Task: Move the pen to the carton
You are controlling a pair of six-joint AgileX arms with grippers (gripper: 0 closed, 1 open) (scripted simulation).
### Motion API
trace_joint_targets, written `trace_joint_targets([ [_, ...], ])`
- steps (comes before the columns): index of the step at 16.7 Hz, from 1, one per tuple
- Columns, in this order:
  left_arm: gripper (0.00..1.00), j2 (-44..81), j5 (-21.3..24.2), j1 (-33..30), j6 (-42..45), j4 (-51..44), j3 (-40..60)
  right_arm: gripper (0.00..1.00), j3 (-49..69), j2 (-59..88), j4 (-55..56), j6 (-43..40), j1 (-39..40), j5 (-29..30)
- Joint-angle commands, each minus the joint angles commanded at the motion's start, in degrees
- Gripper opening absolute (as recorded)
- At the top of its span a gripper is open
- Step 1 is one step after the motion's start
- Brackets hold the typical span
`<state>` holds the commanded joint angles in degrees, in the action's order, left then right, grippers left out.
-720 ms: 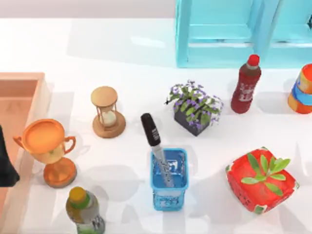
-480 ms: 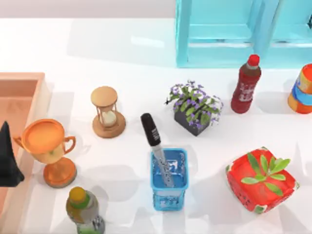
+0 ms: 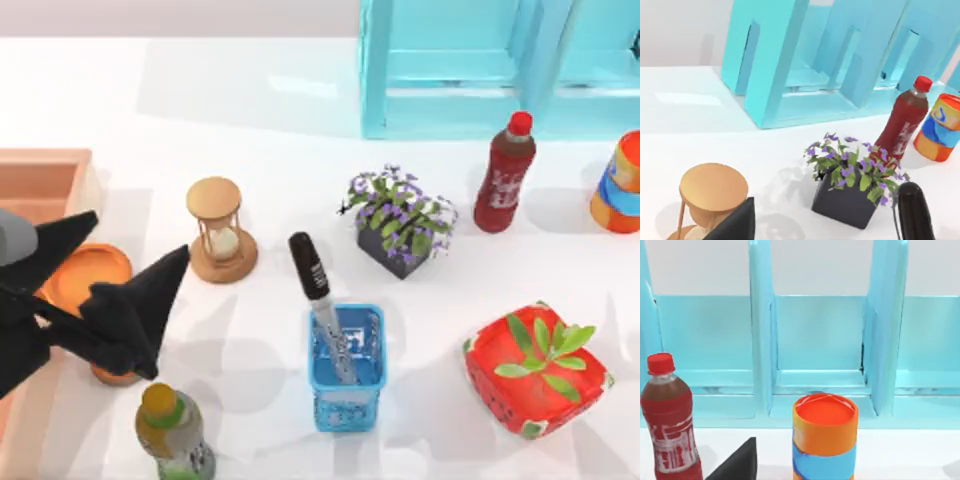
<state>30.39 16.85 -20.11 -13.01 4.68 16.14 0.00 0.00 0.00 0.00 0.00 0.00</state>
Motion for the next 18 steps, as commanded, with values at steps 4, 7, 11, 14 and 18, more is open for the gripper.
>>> trace_joint_targets([
  [4,1.00,19.57,6.21,-6.94,-3.99,-0.73,6.56,1.00,0.00,0.00,0.00,0.00,0.00,0.00],
  [7,1.00,28.93,8.90,-9.22,-6.05,-3.37,8.95,1.00,0.00,0.00,0.00,0.00,0.00,0.00],
  [11,1.00,33.01,9.63,-9.21,-7.39,-5.70,9.47,1.00,0.00,0.00,0.00,0.00,0.00,0.00],
  [14,1.00,32.80,9.56,-9.11,-7.31,-5.58,9.27,1.00,0.00,0.00,0.00,0.00,0.00,0.00],
  [18,1.00,35.73,8.59,-10.85,-8.61,-3.46,10.97,1.00,0.00,0.00,0.00,0.00,0.00,0.00],
])
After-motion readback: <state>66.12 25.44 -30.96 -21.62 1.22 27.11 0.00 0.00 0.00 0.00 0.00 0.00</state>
